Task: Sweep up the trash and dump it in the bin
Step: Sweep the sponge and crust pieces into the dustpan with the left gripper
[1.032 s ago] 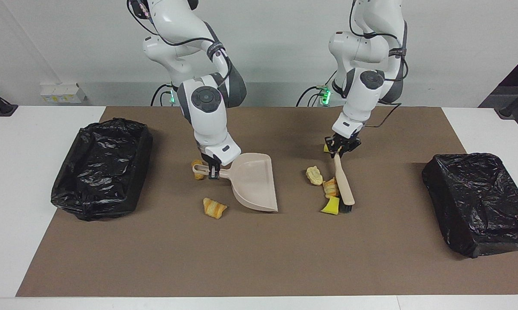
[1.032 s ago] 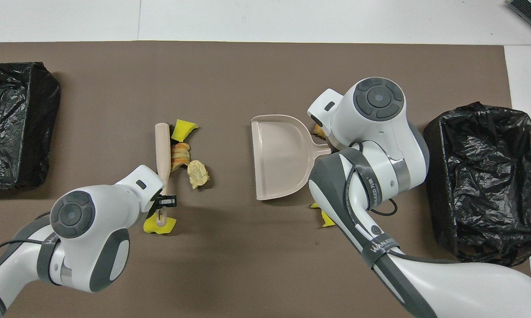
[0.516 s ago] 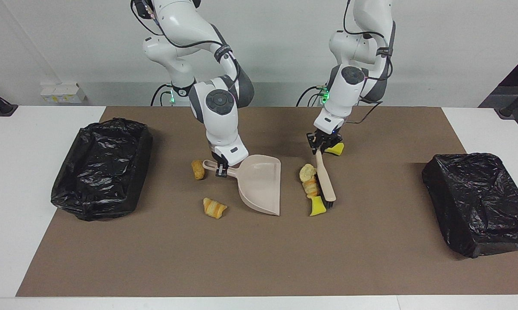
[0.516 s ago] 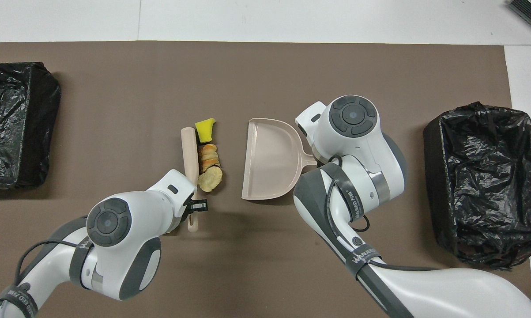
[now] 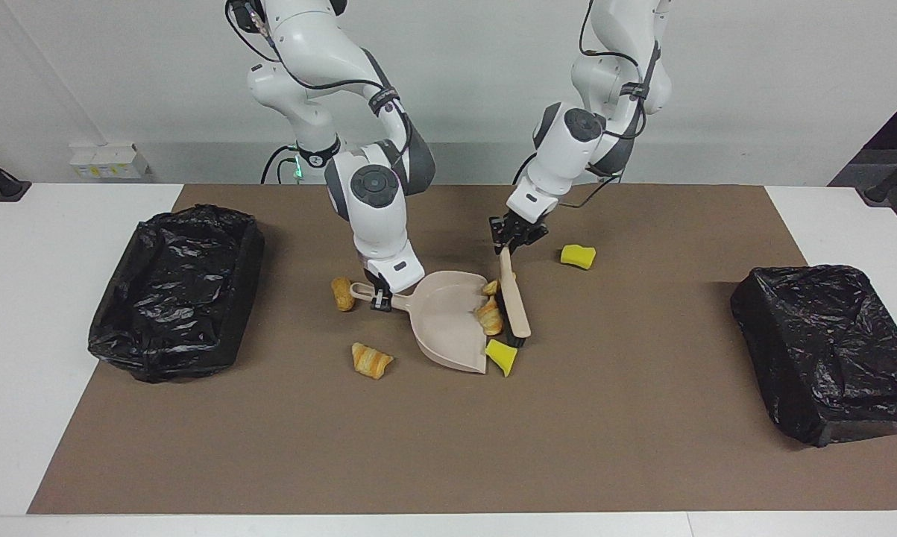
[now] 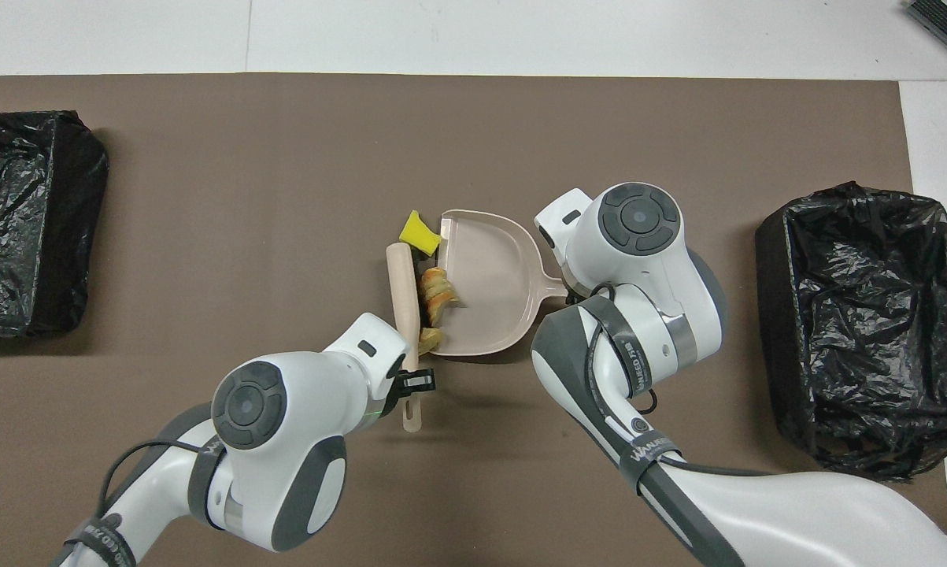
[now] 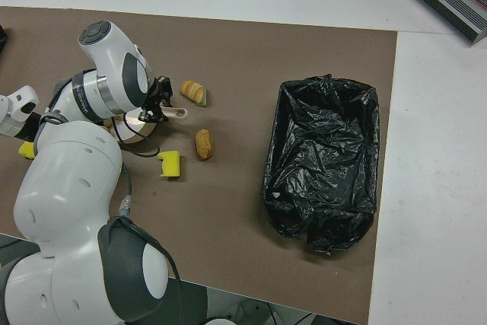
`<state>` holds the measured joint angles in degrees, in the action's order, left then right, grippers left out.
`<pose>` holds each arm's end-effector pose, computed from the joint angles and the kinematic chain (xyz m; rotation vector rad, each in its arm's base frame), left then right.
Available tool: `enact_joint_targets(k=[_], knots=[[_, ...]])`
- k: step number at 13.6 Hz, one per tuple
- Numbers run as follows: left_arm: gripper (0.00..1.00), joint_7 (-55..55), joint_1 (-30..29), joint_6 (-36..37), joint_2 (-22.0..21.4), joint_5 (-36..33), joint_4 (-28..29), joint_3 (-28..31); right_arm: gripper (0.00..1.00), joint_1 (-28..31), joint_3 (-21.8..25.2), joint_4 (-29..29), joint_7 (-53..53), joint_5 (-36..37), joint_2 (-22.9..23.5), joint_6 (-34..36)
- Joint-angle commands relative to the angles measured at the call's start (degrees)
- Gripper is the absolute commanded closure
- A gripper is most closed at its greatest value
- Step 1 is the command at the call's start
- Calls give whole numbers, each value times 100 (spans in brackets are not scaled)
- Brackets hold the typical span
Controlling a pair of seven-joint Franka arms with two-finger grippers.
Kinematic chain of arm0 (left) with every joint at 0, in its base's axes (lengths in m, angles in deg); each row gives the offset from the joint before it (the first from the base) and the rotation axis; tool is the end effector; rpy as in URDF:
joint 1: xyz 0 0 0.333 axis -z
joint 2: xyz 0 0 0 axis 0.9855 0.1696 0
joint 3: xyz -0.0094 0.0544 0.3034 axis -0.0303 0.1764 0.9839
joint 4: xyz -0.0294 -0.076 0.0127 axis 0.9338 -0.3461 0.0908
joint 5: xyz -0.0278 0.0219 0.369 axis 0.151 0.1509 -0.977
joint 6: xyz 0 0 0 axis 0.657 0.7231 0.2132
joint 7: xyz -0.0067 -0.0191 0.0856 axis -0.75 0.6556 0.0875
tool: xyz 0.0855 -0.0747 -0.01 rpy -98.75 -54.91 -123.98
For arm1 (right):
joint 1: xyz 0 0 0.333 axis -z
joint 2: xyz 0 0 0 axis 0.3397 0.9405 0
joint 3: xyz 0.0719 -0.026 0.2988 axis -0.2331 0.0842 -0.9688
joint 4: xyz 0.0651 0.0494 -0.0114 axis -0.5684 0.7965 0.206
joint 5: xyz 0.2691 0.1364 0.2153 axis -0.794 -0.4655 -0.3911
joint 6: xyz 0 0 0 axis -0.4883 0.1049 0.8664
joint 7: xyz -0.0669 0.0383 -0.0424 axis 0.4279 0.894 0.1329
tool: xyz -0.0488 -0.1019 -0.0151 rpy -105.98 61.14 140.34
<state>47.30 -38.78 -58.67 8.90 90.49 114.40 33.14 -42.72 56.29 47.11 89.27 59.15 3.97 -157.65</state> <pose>0.3908 -0.3138 0.3594 2.8229 0.0817 0.0023 0.5583 0.2328 0.3501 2.3947 2.0098 -0.0707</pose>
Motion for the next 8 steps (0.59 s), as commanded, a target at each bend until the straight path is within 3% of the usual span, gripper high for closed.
enact_joint_targets(k=[1,3,8], knots=[[100,26,231,91,483,206,-633,62,100,36,-42,186,-8,-137,-30,-370],[100,52,371,126,449,399,-836,0,100,36,-42,186,-8,-137,-21,-379],[100,569,58,1257,-474,260,-925,141,100,54,-42,177,-8,-137,-21,-379]])
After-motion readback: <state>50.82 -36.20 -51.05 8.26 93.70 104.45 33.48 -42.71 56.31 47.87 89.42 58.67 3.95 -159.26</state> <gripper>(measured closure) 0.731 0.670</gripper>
